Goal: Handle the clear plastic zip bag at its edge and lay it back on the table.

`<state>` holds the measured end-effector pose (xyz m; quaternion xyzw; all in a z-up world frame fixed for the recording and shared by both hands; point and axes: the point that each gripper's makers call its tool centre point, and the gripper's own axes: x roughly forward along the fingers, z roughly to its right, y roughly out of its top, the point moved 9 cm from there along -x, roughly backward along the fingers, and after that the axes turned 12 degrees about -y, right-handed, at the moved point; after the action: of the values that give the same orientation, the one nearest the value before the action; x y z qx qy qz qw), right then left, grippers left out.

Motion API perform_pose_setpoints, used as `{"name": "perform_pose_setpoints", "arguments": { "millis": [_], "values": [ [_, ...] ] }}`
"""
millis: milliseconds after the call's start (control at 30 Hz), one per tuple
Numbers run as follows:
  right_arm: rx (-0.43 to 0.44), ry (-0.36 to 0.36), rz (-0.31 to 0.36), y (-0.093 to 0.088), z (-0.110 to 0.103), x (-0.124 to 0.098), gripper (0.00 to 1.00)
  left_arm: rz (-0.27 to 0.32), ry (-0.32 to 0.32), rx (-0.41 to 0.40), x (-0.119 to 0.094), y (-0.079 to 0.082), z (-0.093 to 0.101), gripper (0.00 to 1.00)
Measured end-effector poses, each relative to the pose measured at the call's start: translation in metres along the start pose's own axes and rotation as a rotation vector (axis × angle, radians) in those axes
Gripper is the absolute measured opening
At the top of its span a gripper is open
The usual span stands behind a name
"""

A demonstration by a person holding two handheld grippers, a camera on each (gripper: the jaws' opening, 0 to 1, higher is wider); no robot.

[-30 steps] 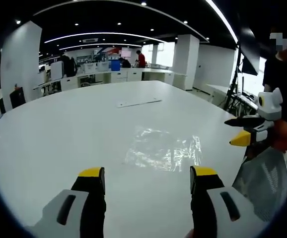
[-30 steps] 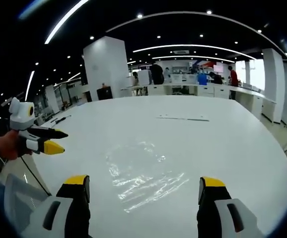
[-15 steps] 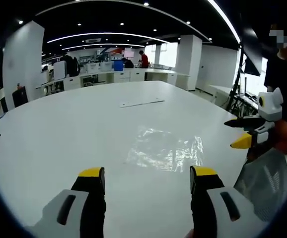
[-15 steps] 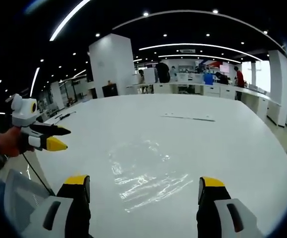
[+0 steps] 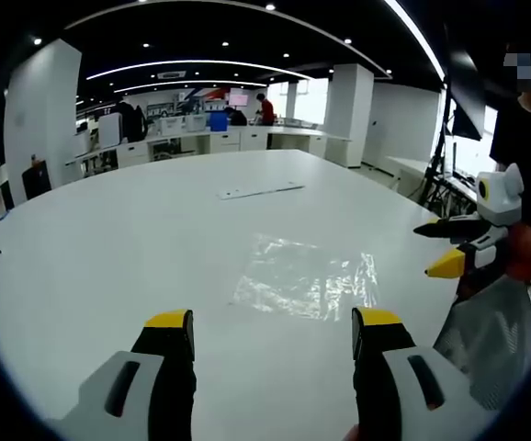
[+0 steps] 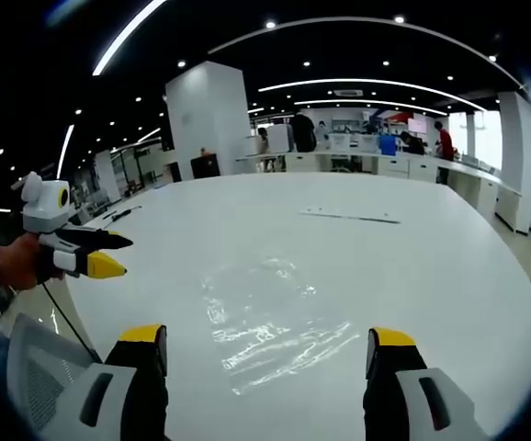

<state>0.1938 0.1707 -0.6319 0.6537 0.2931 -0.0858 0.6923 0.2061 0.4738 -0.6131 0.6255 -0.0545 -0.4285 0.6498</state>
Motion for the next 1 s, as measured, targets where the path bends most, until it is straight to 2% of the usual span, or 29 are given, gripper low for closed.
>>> {"name": "perform_pose_setpoints", "arguments": {
  "millis": [400, 1000],
  "values": [
    [0.008, -0.005, -0.003, 0.003, -0.003, 0.001, 0.89, -0.016, -0.011, 0.014, 0.000, -0.002, -0.003, 0.69],
    [-0.011, 0.016, 0.003, 0.018, -0.014, 0.020, 0.87, -0.016, -0.017, 0.006, -0.006, -0.005, -0.005, 0.70]
  ]
}}
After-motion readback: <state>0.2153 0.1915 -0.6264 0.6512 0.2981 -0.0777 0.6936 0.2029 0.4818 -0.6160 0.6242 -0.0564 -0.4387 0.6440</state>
